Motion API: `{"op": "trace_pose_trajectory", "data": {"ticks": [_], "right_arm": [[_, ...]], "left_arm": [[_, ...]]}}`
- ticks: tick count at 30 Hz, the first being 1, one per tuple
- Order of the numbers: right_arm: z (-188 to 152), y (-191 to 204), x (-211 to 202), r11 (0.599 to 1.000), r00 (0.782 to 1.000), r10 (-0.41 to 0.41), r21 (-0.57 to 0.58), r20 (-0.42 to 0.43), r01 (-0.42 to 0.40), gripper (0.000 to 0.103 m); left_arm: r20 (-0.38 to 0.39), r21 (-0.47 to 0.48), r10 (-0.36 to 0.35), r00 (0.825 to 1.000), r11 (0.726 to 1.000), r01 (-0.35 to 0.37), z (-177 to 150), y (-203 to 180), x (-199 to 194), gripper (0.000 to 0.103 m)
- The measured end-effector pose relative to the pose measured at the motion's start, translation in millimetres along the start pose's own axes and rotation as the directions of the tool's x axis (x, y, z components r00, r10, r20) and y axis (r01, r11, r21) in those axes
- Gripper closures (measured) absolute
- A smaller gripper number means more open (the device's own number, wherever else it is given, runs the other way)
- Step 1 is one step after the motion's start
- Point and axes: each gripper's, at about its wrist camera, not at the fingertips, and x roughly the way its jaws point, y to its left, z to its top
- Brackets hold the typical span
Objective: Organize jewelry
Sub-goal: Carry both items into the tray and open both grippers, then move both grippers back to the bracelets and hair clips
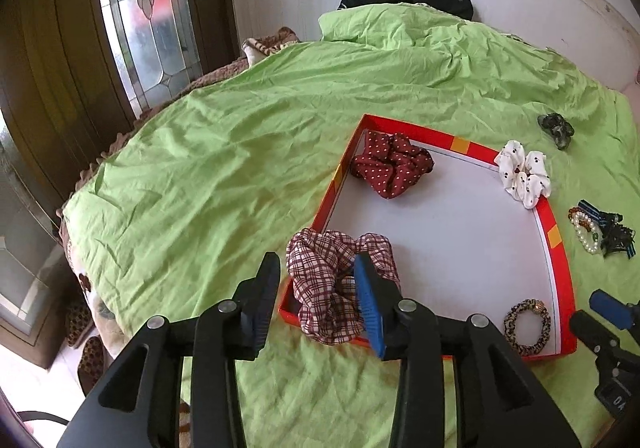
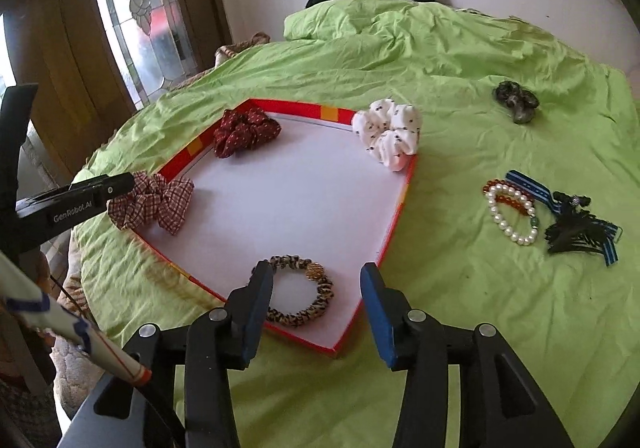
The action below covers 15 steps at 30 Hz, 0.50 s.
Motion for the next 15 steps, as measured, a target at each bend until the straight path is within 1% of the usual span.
{"op": "trace_pose_trajectory", "data": {"ticks": [8, 15], "right_arm": [[-4.8, -25.6, -19.1, 0.998, 0.999, -0.017, 0.058, 0.027, 0.016, 0.053], [-12.6, -69.7, -35.7, 0.988, 0.998, -0.049, 0.147, 0.041, 0.042, 0.052]], "left_arm": [[0.018, 0.031, 0.001, 1.0, 1.0, -0.002, 0.2, -13.8, -14.8, 0.062], [0.022, 0.104, -0.015, 1.0, 0.995, 0.012, 1.9, -45.1, -23.4, 0.06]]}}
